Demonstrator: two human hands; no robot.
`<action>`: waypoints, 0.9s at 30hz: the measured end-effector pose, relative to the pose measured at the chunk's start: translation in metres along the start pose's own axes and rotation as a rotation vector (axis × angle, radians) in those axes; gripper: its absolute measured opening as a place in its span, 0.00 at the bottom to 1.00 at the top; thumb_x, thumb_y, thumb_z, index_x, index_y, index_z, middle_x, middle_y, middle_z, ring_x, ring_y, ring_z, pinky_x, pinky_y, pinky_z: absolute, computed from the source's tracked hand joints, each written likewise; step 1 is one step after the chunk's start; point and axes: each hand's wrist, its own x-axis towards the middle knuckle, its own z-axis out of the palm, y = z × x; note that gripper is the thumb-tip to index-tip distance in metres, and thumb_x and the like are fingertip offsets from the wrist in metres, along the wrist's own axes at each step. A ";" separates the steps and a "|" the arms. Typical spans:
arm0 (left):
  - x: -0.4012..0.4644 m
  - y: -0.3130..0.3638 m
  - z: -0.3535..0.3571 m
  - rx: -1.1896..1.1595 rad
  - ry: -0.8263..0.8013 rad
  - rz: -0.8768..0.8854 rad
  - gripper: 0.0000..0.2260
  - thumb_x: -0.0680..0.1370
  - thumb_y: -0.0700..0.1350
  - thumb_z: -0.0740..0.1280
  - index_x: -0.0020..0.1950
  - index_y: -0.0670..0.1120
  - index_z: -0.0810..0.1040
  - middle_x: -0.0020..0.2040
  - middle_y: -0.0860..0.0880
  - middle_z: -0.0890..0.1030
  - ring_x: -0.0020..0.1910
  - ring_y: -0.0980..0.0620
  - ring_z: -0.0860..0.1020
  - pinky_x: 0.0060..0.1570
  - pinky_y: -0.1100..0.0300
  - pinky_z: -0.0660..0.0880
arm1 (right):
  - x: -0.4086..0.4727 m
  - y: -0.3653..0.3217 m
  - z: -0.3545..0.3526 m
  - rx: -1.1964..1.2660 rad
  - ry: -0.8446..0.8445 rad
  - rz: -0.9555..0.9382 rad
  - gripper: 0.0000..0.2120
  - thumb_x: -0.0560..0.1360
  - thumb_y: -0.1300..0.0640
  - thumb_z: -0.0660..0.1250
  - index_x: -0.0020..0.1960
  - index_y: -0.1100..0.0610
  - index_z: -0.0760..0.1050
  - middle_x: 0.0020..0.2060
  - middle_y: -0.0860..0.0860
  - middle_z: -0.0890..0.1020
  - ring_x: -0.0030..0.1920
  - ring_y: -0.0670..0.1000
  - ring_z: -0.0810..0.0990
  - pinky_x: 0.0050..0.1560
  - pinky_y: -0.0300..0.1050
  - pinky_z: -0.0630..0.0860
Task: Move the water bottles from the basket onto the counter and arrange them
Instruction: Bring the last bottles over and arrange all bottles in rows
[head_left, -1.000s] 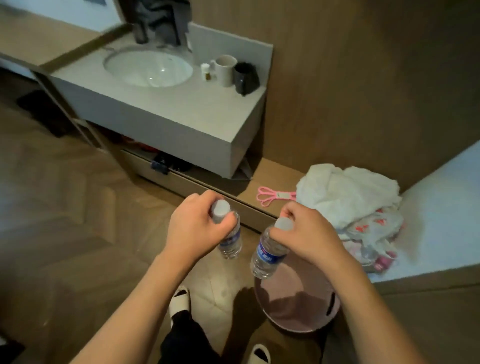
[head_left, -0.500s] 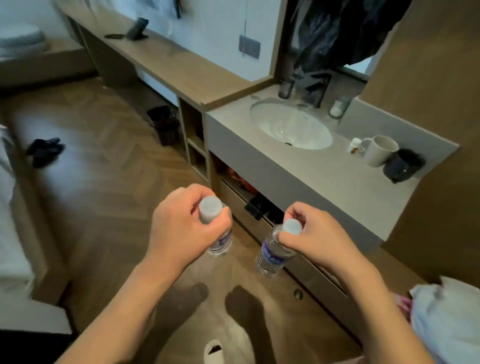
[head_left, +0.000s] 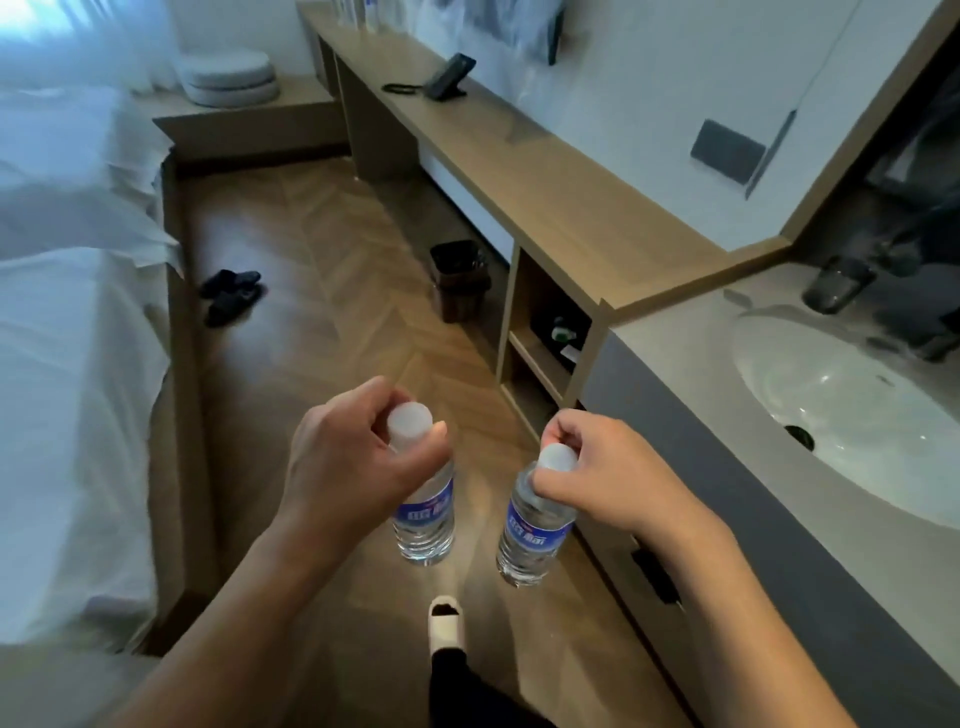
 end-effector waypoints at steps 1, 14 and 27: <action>0.025 -0.009 -0.003 0.020 -0.009 0.005 0.12 0.68 0.59 0.69 0.39 0.52 0.75 0.31 0.56 0.77 0.30 0.57 0.77 0.30 0.54 0.76 | 0.029 -0.010 -0.003 -0.013 -0.011 -0.006 0.12 0.64 0.45 0.71 0.41 0.48 0.72 0.38 0.45 0.79 0.39 0.46 0.79 0.33 0.43 0.77; 0.347 -0.156 -0.024 -0.034 0.158 -0.147 0.10 0.68 0.54 0.74 0.38 0.52 0.76 0.32 0.55 0.79 0.34 0.56 0.78 0.32 0.56 0.77 | 0.379 -0.137 -0.048 -0.054 0.065 -0.083 0.11 0.65 0.46 0.70 0.43 0.48 0.73 0.38 0.45 0.80 0.41 0.48 0.80 0.42 0.52 0.82; 0.675 -0.332 -0.045 -0.058 0.124 -0.125 0.09 0.68 0.49 0.76 0.38 0.51 0.76 0.30 0.57 0.76 0.31 0.59 0.75 0.30 0.69 0.69 | 0.722 -0.263 -0.064 -0.003 0.094 -0.112 0.10 0.67 0.45 0.71 0.43 0.48 0.73 0.38 0.45 0.80 0.40 0.48 0.80 0.38 0.49 0.79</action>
